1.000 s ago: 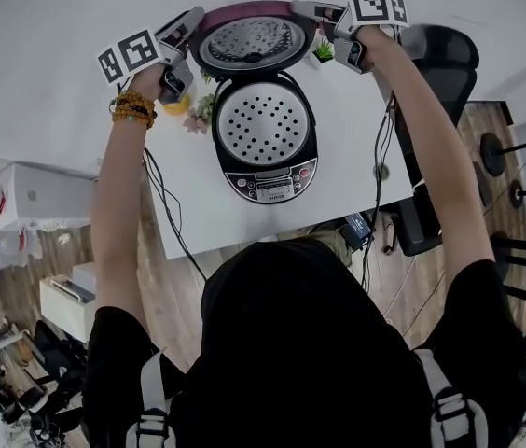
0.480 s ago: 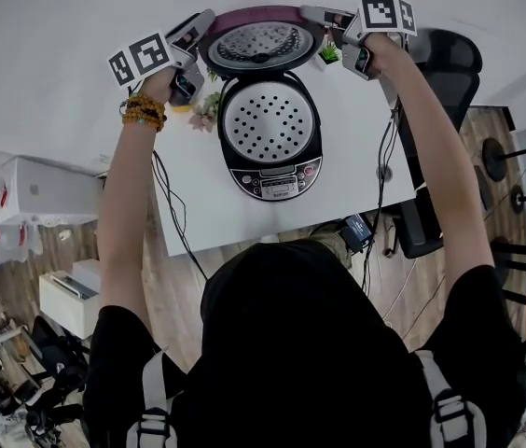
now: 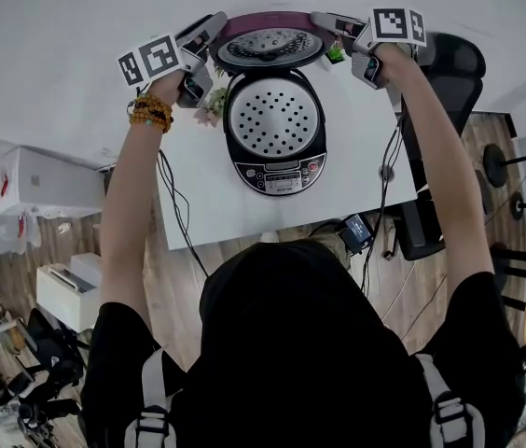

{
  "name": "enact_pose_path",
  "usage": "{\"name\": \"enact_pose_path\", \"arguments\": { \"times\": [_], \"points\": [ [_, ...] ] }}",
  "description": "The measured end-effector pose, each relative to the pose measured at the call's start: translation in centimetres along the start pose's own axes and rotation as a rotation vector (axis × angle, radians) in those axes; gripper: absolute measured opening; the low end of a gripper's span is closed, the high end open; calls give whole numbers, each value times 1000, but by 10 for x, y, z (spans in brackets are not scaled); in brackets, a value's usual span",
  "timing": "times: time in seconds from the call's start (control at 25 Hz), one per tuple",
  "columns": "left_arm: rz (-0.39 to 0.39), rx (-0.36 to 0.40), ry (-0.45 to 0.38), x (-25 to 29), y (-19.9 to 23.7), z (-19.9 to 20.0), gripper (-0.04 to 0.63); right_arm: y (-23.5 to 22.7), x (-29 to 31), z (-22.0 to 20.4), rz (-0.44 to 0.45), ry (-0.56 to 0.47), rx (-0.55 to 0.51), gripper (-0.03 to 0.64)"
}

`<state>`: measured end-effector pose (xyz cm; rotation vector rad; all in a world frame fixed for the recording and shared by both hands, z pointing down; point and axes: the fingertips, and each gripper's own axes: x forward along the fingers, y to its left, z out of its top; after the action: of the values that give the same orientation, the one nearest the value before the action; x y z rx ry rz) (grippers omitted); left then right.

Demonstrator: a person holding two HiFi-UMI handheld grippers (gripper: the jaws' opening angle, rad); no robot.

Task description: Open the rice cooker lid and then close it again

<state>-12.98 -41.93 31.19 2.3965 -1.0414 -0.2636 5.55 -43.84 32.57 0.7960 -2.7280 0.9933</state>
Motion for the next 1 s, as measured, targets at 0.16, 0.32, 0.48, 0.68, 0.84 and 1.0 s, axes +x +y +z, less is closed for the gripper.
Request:
{"name": "enact_pose_path", "arguments": {
  "times": [0.16, 0.32, 0.48, 0.68, 0.84, 1.0],
  "points": [
    [-2, 21, -17, -4, -3, -4, 143, 2, -3, -5, -10, -23, -24, 244],
    [-8, 25, -24, -10, -8, -8, 143, 7, -6, -11, -2, -26, -33, 244],
    [-25, 40, -12, -16, -15, -17, 141, 12, -11, -21, 3, -25, -53, 244],
    [-44, 59, -24, -25, -23, -25, 141, 19, -17, -32, -4, -37, -86, 245],
    [-65, 85, -30, -32, -29, -34, 141, 22, -23, -43, -1, -27, -102, 247],
    [-70, 106, -48, -39, -33, -40, 141, 26, -26, -52, -4, -38, -119, 250]
  ]
}}
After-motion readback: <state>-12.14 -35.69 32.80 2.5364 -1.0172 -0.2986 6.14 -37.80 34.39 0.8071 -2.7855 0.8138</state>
